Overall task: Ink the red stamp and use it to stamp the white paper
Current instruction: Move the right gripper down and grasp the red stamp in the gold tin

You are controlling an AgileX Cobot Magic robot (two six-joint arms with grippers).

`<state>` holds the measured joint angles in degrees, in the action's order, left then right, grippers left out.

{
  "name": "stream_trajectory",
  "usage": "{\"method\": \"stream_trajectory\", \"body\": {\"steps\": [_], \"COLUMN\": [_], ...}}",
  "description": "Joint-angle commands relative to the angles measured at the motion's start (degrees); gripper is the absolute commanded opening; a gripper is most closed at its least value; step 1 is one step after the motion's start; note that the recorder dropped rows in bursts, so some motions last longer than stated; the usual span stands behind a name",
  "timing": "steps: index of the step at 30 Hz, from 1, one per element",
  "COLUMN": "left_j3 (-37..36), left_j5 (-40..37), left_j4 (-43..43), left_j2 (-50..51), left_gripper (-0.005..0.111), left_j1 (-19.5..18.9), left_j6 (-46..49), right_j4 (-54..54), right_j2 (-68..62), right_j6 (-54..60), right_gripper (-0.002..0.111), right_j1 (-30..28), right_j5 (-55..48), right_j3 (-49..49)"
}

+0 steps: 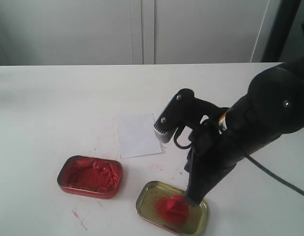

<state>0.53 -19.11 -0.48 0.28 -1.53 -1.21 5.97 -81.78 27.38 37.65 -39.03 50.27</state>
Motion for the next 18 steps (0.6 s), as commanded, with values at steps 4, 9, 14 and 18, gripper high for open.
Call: {"method": "stream_trajectory", "body": {"steps": [4,9,14,18], "left_j3": [-0.5,-0.5,-0.5,-0.5], "left_j5": [-0.4,-0.4,-0.4,-0.4], "left_j4": [-0.3,-0.3,-0.3,-0.3], "left_j2": [-0.3,-0.3,-0.3,-0.3], "left_gripper": [0.000,0.000,0.000,0.000], "left_j1": [-0.2,-0.2,-0.2,-0.2], "left_j6": [0.0,0.0,0.0,0.0], "right_j4": [0.8,6.3,10.2,10.2], "right_j2": [-3.0,-3.7,-3.7,-3.8], "right_j6": [5.2,11.1,16.5,22.7], "right_gripper": [0.000,0.003,0.018,0.027], "right_j1": [1.9,1.9,1.9,1.9], "right_j5": [-2.1,-2.9,-2.4,-2.8], "right_j3": [0.6,0.6,0.5,0.5]}}
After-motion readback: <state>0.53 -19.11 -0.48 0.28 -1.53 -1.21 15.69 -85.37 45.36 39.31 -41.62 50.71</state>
